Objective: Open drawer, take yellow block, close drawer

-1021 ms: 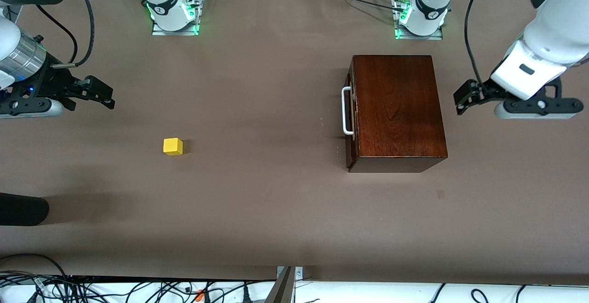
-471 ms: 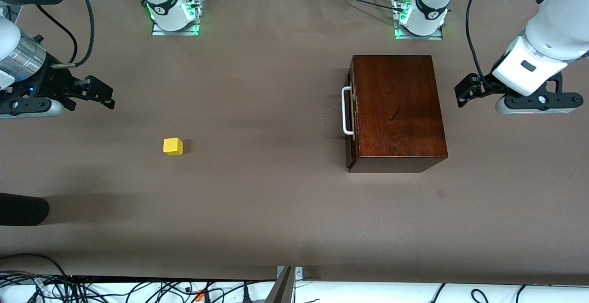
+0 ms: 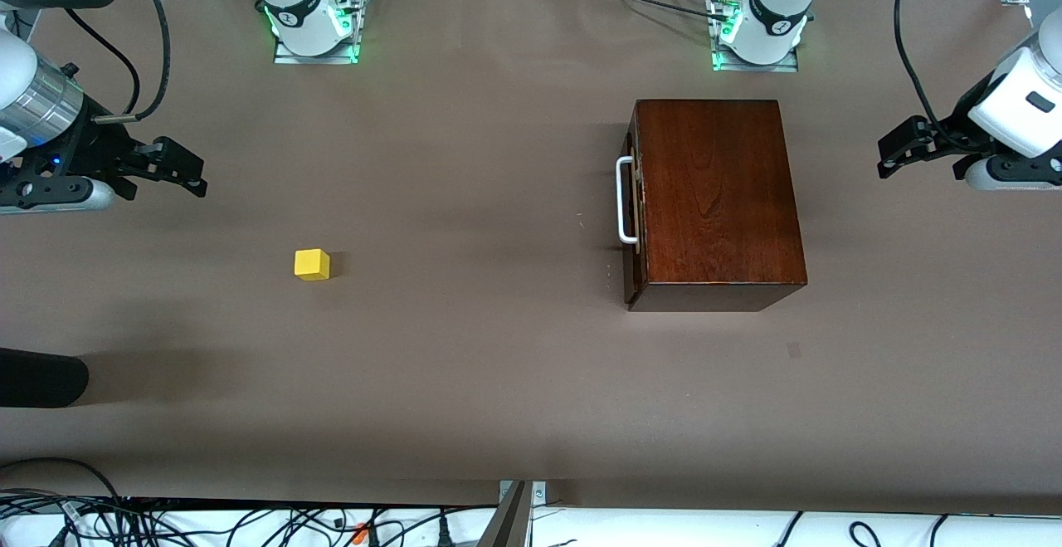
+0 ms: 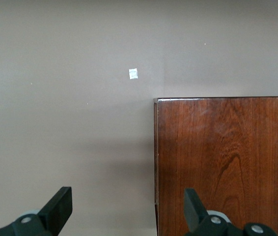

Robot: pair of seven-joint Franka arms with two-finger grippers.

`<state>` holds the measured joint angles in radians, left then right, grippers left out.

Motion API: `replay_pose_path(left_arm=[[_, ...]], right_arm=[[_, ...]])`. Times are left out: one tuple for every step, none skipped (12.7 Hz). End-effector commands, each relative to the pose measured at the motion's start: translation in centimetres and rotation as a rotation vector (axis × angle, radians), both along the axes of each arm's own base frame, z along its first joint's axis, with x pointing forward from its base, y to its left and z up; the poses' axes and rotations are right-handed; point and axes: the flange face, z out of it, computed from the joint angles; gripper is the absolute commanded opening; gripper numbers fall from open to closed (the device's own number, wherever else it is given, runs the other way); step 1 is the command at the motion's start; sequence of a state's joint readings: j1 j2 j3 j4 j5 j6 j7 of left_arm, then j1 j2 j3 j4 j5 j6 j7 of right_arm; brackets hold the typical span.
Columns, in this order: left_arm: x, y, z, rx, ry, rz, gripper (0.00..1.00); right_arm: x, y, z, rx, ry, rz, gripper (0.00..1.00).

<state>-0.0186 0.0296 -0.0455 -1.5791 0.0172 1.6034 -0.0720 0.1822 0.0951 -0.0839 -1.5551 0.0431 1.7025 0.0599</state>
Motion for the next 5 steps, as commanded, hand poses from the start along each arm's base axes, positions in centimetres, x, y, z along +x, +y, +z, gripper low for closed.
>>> replay_pose_path(left_arm=[[-0.76, -1.62, -0.11, -0.015, 0.005, -0.042, 1.00], [-0.80, -2.01, -0.11, -0.012, 0.005, -0.050, 1.00], [-0.74, -2.18, -0.17, -0.010, 0.003, -0.054, 1.00], [-0.53, -2.17, -0.34, -0.009, 0.003, -0.055, 1.00], [-0.41, -2.18, -0.08, -0.010, -0.003, -0.054, 1.00]], right_arm=[[0.17, -0.05, 0.56, 0.013, -0.007, -0.011, 1.00], [0.17, -0.05, 0.56, 0.013, -0.007, -0.011, 1.00], [0.17, -0.05, 0.56, 0.013, -0.007, -0.011, 1.00], [0.18, -0.06, 0.63, 0.012, -0.009, -0.010, 1.00], [0.17, -0.01, 0.56, 0.007, -0.008, -0.009, 1.00]])
